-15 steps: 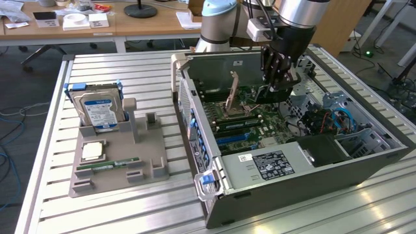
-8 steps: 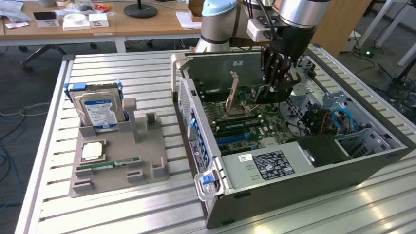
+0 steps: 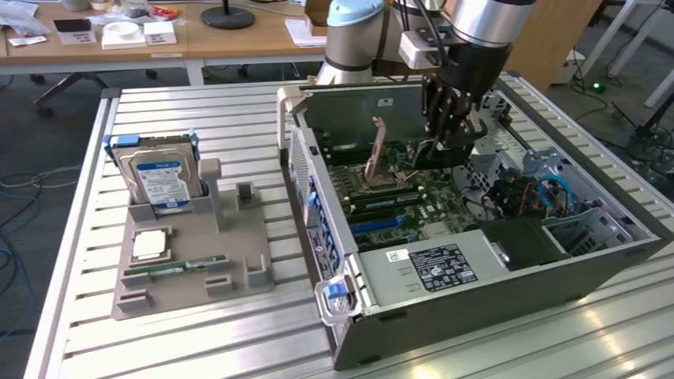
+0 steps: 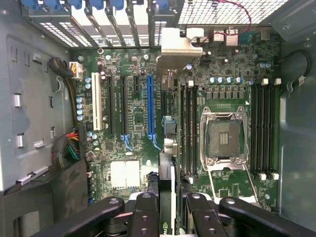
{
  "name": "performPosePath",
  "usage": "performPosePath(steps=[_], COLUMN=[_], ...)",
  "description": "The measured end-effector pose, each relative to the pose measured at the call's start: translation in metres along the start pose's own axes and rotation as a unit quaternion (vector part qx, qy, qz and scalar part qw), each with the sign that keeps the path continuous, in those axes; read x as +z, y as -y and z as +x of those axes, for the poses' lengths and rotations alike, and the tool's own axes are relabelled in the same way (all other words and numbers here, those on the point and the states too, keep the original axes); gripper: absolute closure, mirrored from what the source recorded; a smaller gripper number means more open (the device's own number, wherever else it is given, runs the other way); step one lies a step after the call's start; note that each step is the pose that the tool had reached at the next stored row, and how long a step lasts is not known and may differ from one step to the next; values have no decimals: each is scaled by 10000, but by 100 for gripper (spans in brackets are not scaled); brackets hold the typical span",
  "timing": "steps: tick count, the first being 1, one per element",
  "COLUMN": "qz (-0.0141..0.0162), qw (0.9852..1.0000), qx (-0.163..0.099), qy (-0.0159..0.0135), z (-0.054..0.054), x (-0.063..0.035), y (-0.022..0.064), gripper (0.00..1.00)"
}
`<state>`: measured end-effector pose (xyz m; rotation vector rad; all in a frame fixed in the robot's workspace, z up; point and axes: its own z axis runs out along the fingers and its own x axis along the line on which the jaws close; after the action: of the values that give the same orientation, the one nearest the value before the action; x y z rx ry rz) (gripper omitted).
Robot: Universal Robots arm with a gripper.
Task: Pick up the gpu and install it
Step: 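Insert the gpu into the slot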
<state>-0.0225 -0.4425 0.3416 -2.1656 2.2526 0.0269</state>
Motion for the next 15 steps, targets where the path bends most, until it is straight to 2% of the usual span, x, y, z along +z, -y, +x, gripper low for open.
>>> performPosePath(steps=[5,10,15], qz=[0,0,0], qw=[10000,10000,10000], qx=[1,-1,-1], qy=[0,0,-1], z=[72,86,86], x=[11,68,70], y=[-2,-3,-4], gripper=[74,74,74])
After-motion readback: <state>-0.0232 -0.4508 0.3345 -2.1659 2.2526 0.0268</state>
